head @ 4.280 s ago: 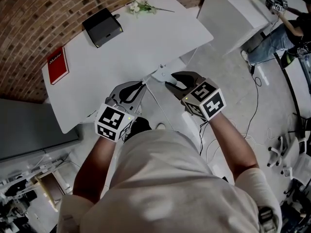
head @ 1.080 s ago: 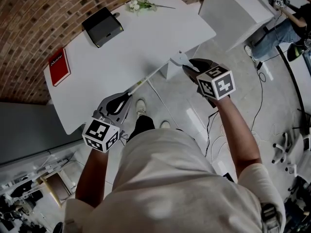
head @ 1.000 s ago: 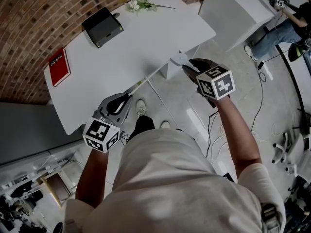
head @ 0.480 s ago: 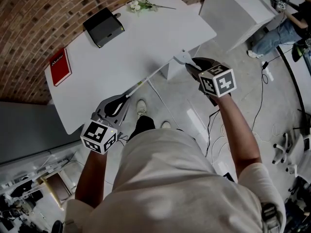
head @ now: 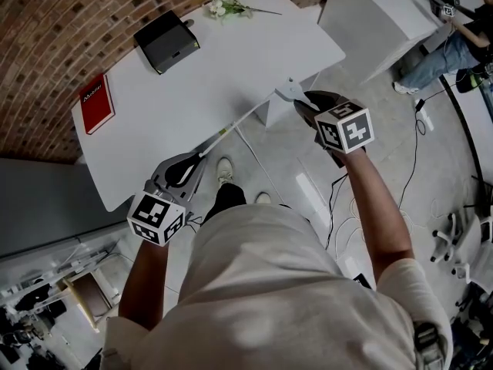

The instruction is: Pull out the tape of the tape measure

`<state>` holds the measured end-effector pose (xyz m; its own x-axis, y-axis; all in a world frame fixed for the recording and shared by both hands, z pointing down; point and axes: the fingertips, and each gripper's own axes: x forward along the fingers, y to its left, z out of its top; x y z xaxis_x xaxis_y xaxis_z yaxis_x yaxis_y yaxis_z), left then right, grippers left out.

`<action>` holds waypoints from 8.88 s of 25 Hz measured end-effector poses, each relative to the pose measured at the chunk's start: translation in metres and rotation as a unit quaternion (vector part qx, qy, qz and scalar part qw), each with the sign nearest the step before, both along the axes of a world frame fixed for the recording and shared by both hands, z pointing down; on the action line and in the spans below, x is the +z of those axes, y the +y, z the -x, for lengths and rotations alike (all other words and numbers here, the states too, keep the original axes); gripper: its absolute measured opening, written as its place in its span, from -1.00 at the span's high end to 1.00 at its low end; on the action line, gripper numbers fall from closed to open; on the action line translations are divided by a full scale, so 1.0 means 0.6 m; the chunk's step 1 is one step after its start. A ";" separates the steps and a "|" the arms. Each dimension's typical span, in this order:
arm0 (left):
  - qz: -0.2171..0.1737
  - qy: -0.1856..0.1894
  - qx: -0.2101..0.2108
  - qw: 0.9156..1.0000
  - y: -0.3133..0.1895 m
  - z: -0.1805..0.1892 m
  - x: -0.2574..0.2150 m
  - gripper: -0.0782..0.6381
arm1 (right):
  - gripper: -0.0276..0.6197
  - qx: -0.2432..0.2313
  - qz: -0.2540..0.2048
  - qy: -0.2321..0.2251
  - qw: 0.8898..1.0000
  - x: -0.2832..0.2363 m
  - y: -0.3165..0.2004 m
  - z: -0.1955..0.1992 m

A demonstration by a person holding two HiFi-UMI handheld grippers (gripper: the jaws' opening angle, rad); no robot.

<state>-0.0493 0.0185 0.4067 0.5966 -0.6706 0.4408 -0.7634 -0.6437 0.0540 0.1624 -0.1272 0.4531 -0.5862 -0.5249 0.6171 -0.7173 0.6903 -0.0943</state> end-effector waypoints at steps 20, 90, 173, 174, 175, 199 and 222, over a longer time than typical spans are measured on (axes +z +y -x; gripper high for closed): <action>0.007 -0.005 -0.014 1.000 0.009 0.033 0.008 0.70 | 0.51 0.008 -0.005 0.012 1.000 0.008 -0.025 -0.006; 0.030 0.006 -0.048 0.998 -0.347 0.271 0.076 0.70 | 0.51 0.056 -0.027 0.015 0.998 0.047 -0.277 0.173; 0.134 -0.073 -0.077 0.985 -0.566 0.322 0.436 0.38 | 0.45 0.101 -0.007 0.054 0.993 0.367 -0.411 0.182; 0.133 -0.072 -0.082 0.985 -0.560 0.323 0.432 0.38 | 0.45 0.101 -0.008 0.053 0.993 0.364 -0.405 0.178; 0.131 -0.071 -0.086 0.985 -0.554 0.322 0.427 0.38 | 0.45 0.101 -0.009 0.052 0.993 0.359 -0.398 0.173; 0.083 -0.015 -0.160 0.984 -0.295 0.226 0.265 0.49 | 0.52 0.057 -0.060 -0.015 0.996 0.203 -0.164 0.092; 0.077 0.093 -0.059 0.991 -0.038 -0.011 0.094 0.79 | 0.91 -0.027 -0.106 -0.092 0.990 0.009 0.108 0.057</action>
<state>-0.0426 -0.0044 0.4633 0.5983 -0.6736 0.4340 -0.8007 -0.5234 0.2916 0.1283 -0.0624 0.4585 -0.7095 -0.5957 0.3765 -0.6626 0.7458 -0.0686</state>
